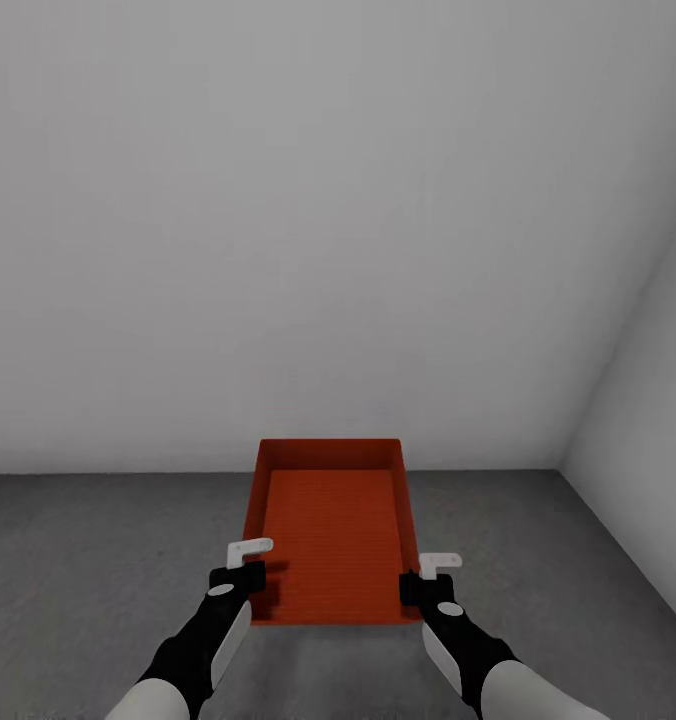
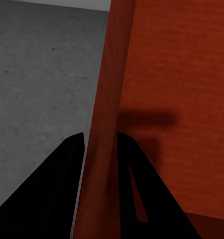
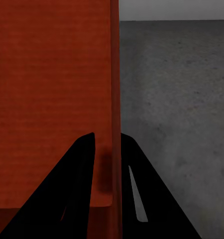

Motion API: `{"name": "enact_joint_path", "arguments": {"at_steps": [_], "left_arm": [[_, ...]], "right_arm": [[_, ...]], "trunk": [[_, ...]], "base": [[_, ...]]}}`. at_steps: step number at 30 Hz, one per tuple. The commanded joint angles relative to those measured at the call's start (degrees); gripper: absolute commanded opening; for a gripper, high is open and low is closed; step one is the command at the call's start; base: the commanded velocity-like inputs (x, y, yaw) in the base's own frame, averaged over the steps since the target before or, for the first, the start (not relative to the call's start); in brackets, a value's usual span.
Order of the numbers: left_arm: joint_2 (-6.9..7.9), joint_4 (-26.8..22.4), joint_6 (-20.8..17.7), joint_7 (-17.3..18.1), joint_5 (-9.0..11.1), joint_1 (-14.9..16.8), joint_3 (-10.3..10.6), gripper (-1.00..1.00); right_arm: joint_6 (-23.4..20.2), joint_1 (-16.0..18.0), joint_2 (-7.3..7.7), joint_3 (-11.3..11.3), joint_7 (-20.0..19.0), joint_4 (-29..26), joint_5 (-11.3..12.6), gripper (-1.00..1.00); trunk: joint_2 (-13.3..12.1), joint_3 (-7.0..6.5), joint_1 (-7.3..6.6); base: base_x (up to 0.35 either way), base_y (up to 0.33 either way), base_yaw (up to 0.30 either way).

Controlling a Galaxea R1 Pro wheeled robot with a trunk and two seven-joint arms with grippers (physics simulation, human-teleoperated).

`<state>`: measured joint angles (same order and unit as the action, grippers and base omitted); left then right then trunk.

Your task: Move the two storage containers from the living room to the garage. In the garage, place one container on the floor and stack the other container on top of it (either order is fine).

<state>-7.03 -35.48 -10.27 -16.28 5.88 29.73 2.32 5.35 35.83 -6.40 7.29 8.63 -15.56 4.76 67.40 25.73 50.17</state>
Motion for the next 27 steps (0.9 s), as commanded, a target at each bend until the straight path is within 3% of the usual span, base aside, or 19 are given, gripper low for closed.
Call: {"name": "enact_joint_path", "arguments": {"at_steps": [1, 27], "left_arm": [[0.08, -0.47, -0.45, -0.77, -0.96, 0.05, -0.13, -1.00], [0.08, -0.11, -0.45, -0.78, -0.96, 0.06, -0.21, -1.00]], "right_arm": [[0.27, 0.03, 0.51, -0.09, 2.37, 0.19, 0.78, -1.00], [0.27, 0.03, 0.51, -0.14, 2.36, 0.22, 0.78, -1.00]], "trunk": [[0.04, 0.16, 0.00], [0.04, 2.61, 0.00]], "base": [[0.000, 0.000, 0.000], [0.000, 0.000, 0.000]]}}
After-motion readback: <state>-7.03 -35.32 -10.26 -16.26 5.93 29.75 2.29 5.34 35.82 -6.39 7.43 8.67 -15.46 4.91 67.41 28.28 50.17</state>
